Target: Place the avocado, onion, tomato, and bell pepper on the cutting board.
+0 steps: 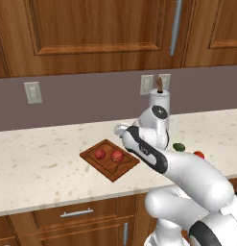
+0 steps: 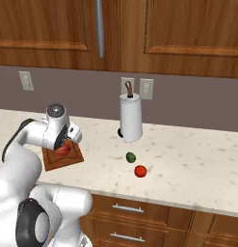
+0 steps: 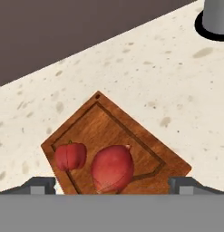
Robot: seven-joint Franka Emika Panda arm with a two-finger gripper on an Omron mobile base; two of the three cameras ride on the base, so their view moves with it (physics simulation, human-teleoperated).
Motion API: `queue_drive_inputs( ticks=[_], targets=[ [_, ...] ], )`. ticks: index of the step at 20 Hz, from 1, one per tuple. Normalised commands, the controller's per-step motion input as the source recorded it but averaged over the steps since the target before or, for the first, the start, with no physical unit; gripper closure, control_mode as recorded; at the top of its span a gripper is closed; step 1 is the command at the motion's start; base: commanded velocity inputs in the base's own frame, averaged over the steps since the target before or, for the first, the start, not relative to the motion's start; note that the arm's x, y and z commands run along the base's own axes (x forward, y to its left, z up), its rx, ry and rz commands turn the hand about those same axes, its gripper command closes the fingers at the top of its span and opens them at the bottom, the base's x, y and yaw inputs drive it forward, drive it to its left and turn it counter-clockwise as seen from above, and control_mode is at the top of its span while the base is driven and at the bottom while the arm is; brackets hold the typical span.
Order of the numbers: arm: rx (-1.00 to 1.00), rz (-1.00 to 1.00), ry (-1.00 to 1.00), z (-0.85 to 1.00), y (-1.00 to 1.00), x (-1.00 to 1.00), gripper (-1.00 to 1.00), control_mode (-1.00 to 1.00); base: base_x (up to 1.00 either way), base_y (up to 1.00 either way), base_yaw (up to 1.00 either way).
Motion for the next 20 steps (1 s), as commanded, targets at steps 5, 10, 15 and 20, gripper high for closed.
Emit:
queue_drive_inputs(
  ticks=[5,10,15,20],
  targets=[
    [0.00,-0.04,-0.09,0.77,-0.65,-0.77,-1.00,-1.00,0.00,0.00,0.00],
    [-0.01,-0.11,-0.01,0.63,-0.70,-0.70,-1.00,-1.00,0.00,0.00,0.00],
    [0.00,-0.14,0.08,0.57,-0.72,-0.69,-1.00,-1.00,0.00,0.00,0.00],
    [0.00,-0.14,0.09,0.44,-0.69,-0.53,-1.00,-1.00,0.00,0.00,0.00]
  ],
)
